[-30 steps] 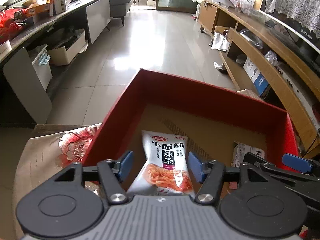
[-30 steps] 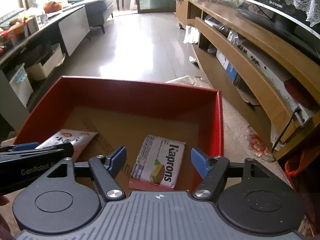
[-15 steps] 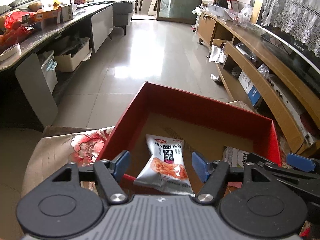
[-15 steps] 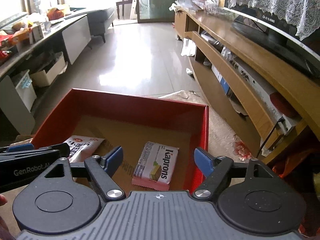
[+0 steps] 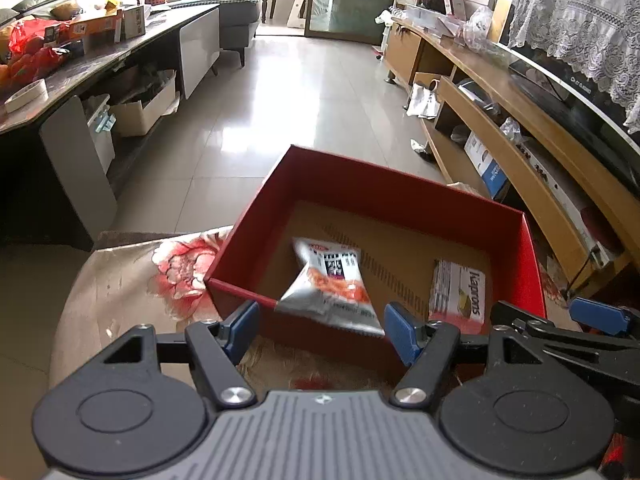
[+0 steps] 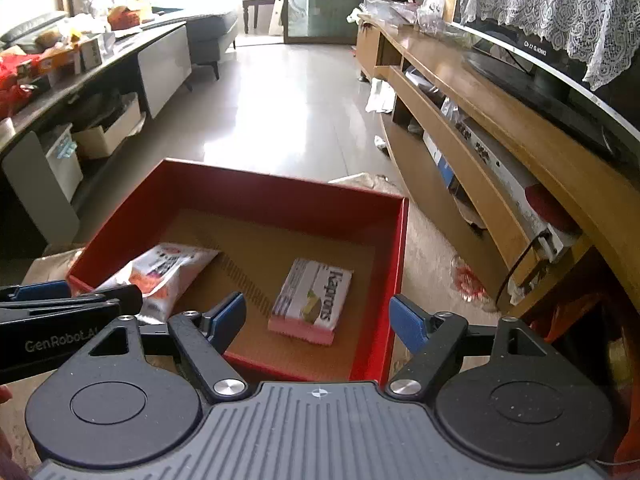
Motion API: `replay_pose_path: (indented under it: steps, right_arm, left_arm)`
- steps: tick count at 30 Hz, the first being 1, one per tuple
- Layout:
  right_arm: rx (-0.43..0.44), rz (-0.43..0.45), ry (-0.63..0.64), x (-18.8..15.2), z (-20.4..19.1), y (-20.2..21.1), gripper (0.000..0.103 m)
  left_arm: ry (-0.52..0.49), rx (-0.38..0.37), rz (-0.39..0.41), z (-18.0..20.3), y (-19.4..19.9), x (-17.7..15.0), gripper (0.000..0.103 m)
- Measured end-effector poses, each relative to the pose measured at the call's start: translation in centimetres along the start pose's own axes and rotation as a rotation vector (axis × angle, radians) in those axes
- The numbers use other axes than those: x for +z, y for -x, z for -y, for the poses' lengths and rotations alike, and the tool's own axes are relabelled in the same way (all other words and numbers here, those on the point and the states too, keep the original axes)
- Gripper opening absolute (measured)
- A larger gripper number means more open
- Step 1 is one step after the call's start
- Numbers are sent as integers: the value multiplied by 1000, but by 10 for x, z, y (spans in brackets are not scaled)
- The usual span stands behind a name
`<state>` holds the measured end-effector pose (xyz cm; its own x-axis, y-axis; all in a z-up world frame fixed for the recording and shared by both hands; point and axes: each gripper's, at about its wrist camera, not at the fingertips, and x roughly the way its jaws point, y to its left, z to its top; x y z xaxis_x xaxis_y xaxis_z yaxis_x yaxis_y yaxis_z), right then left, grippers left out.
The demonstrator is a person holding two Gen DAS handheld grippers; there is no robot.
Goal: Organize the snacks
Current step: 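Open both tools to drop the packs into the red box, then grasp the yellow cookie bag with the right tool while the left tool grasps the silver pouch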
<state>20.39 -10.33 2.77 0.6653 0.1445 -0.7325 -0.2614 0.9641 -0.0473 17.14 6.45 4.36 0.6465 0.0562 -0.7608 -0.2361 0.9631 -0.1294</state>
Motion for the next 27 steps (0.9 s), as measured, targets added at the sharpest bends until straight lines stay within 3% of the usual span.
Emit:
replay_pose_path:
  steps: [15,27]
  right_arm:
    - [16,-48,25,-35,-13,21,85]
    - [59,-177,36,-73,-26,16,86]
  left_arm:
    - [-4,-33,-54,-19,25,-34,69]
    - [0,-91,-91,-19,42,-57,74]
